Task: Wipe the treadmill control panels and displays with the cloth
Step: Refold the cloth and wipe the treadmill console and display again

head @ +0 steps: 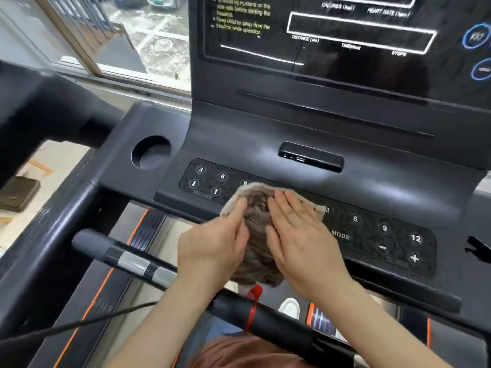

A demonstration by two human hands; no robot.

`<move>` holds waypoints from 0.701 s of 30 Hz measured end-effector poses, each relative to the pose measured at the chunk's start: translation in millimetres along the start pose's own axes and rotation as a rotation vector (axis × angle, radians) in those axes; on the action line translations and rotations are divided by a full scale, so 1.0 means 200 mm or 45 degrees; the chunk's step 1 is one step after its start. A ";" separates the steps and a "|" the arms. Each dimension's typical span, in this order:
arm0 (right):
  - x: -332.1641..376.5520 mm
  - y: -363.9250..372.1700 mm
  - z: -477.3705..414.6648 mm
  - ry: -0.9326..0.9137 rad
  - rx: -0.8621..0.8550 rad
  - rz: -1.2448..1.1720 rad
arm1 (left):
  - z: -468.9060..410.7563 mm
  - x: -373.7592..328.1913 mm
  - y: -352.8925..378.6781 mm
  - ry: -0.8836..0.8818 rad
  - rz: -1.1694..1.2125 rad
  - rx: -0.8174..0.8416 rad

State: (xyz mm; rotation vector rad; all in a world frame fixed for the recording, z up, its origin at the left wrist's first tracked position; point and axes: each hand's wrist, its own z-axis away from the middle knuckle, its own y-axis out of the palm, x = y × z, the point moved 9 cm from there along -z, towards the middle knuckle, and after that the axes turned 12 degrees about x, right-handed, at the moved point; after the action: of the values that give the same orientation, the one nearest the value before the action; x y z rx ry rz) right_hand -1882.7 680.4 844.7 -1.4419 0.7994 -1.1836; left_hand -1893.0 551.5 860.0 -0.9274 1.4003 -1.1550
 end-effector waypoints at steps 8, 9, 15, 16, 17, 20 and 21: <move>0.04 0.01 -0.14 -0.023 0.063 -0.012 | -0.08 0.13 -0.01 -0.214 -0.067 0.064; 0.07 0.01 -0.14 -0.037 0.068 -0.015 | -0.05 0.12 -0.01 -0.198 -0.027 0.066; 0.15 0.05 -0.08 -0.174 0.093 -0.003 | 0.13 0.19 0.05 -0.079 0.488 -0.010; 0.16 0.05 -0.13 -0.182 0.103 0.004 | 0.15 0.21 0.05 -0.114 0.643 -0.024; 0.18 0.06 -0.19 -0.187 0.117 0.005 | 0.16 0.23 0.05 -0.158 0.779 -0.048; 0.24 0.07 -0.34 -0.188 0.140 -0.010 | 0.21 0.26 0.06 -0.299 0.994 -0.118; 0.26 0.07 -0.33 -0.202 0.132 0.017 | 0.22 0.27 0.06 -0.339 1.025 -0.127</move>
State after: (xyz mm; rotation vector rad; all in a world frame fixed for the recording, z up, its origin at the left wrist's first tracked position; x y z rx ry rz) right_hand -1928.8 608.7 841.4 -1.4228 0.6284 -1.0704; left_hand -1857.3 495.8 835.9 -0.4683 1.4124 -0.3457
